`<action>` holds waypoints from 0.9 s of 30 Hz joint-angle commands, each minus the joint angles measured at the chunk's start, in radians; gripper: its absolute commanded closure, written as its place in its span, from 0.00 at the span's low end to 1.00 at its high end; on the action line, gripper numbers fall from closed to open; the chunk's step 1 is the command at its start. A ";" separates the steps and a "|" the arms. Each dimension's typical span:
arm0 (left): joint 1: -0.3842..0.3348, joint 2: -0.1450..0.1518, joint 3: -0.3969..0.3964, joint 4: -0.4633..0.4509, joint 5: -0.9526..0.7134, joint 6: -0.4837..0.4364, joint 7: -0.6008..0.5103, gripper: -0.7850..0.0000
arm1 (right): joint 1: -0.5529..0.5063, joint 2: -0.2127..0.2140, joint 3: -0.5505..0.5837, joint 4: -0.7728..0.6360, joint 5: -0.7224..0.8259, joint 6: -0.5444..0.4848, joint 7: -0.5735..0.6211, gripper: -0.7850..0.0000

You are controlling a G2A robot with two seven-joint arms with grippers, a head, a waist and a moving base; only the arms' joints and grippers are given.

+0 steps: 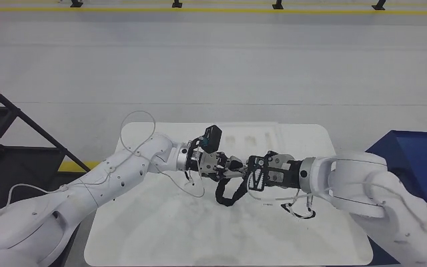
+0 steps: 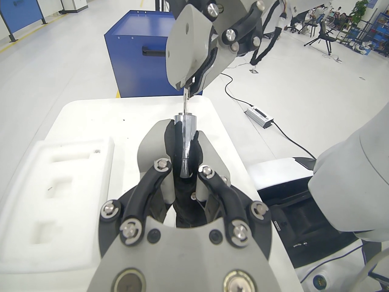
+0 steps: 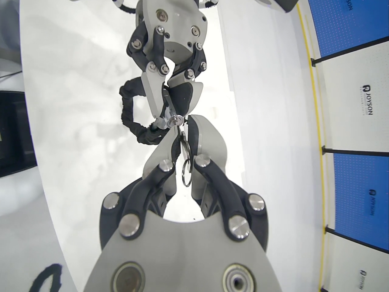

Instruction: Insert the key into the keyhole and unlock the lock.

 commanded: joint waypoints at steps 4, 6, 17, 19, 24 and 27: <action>-0.001 -0.002 0.000 -0.007 0.010 0.000 0.000 1.00 | -0.012 0.002 0.023 0.033 0.122 0.040 0.004 1.00; -0.002 -0.003 0.000 -0.009 0.016 0.000 0.002 1.00 | -0.013 0.002 0.028 0.049 0.184 0.067 0.019 1.00; -0.005 -0.009 0.000 0.001 0.063 0.000 0.021 1.00 | 0.008 -0.001 0.038 0.105 0.398 0.182 0.116 0.19; -0.006 -0.010 0.000 0.009 0.069 0.000 0.019 1.00 | 0.012 -0.001 0.038 0.111 0.413 0.180 0.120 0.00; -0.011 -0.013 0.000 0.041 0.087 0.000 -0.004 1.00 | 0.012 0.001 0.049 0.131 0.428 0.157 0.134 0.00; -0.011 -0.015 -0.001 0.062 0.105 0.000 -0.033 1.00 | 0.006 0.004 0.063 0.148 0.443 0.137 0.132 0.00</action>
